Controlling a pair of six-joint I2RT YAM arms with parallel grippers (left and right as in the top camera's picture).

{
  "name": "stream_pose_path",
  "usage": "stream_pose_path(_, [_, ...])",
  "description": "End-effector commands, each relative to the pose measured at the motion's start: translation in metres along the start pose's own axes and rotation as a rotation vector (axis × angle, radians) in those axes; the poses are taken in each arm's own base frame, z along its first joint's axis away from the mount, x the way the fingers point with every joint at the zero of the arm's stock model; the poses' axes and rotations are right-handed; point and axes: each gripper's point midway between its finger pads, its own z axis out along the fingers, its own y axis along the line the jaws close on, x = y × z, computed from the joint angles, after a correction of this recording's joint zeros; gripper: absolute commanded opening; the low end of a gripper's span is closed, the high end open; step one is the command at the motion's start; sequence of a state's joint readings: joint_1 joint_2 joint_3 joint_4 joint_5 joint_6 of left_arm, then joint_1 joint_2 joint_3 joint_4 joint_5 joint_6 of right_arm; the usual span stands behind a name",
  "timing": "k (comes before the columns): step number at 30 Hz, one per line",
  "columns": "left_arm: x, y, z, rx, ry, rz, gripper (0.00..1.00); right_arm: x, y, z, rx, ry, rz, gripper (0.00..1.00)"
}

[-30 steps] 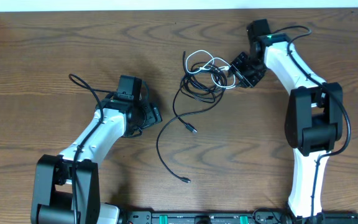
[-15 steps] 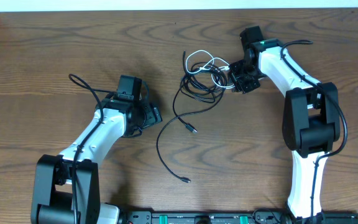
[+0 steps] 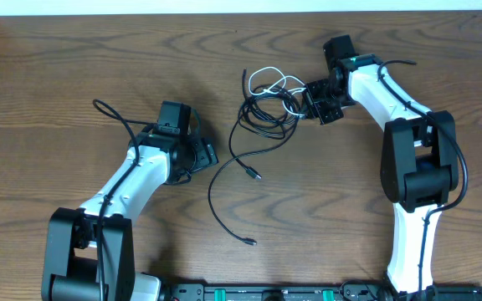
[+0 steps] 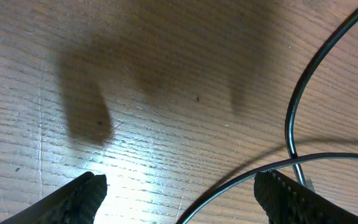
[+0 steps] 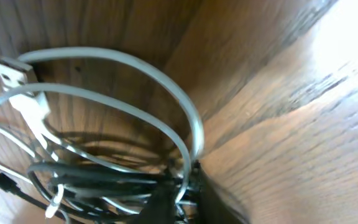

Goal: Untangle cables
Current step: 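Grasp the cable pile's right side with the right gripper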

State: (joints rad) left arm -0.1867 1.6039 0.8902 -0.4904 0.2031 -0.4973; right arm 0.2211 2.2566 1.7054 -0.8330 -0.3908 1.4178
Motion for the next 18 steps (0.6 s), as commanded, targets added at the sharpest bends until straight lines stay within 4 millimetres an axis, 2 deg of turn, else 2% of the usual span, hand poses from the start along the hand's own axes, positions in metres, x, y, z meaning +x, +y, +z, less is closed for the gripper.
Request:
stream_pose_path(1, [0.0, 0.004, 0.002, -0.018, 0.001, -0.002, 0.82, 0.009, -0.001, -0.002, -0.007, 0.042, -0.029, 0.02])
stream_pose_path(7, [0.0, 0.004, 0.002, -0.018, 0.001, -0.002, 0.83, 0.004, 0.0, -0.003, -0.009, 0.021, -0.151, 0.01])
stream_pose_path(12, [0.0, 0.004, 0.002, -0.018, 0.001, -0.002, 0.82, -0.007, 0.005, -0.006, -0.016, -0.054, -0.351, 0.02])
stream_pose_path(14, [0.0, 0.005, 0.002, -0.018, 0.001, -0.002, 0.82, -0.006, 0.008, -0.011, -0.027, -0.061, -0.399, 0.02])
stream_pose_path(18, [0.0, 0.004, 0.002, -0.018, 0.001, -0.002, 0.82, 0.002, 0.019, -0.036, -0.08, -0.083, -0.472, 0.02])
